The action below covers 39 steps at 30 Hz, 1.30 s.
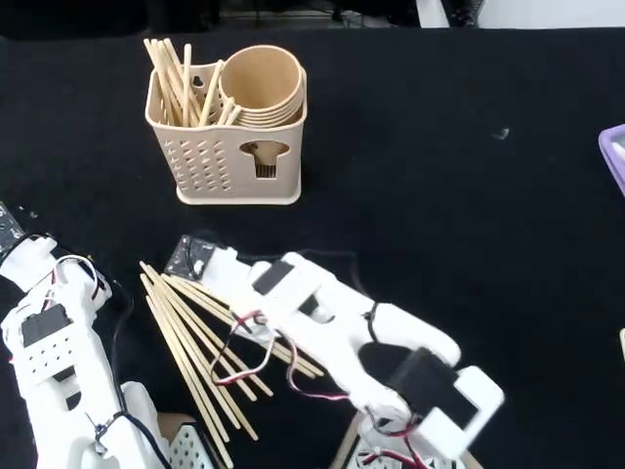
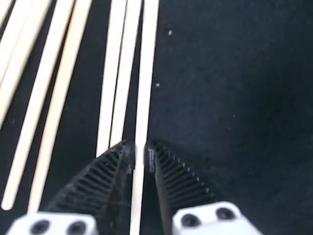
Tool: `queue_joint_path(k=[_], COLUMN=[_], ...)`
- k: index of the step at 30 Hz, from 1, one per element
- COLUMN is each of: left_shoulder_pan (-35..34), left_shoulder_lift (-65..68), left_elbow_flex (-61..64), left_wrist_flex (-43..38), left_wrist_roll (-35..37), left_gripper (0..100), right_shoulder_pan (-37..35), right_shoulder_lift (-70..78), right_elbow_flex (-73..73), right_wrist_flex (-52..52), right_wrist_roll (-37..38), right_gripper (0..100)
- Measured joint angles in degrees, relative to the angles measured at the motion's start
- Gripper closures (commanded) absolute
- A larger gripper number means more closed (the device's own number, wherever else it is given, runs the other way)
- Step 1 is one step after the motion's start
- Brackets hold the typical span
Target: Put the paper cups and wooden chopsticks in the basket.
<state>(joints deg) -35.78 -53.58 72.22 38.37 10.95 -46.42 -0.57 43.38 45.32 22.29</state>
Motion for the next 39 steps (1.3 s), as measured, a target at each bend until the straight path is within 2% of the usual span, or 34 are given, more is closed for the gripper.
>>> queue_joint_path(k=[5,11,20,30,39], left_shoulder_pan=[0.0,0.0,0.0,0.0,0.0], left_shoulder_lift=[0.0,0.0,0.0,0.0,0.0], left_elbow_flex=[0.0,0.0,0.0,0.0,0.0], left_wrist_flex=[0.0,0.0,0.0,0.0,0.0], left_wrist_roll=[0.0,0.0,0.0,0.0,0.0], left_gripper=[87,87,87,87,87], right_shoulder_pan=[0.09,-0.09,-3.25,-3.25,-3.16], right_shoulder_lift=[-0.44,-5.27,-5.36,-5.01,2.9], right_elbow_flex=[-0.44,-0.44,3.78,3.87,-2.73], right_wrist_flex=[0.97,3.25,-5.27,-5.71,-2.81], right_wrist_roll=[-0.09,-2.73,-3.96,-3.96,-3.96], right_gripper=[96.6,83.7,86.1,85.8,86.1])
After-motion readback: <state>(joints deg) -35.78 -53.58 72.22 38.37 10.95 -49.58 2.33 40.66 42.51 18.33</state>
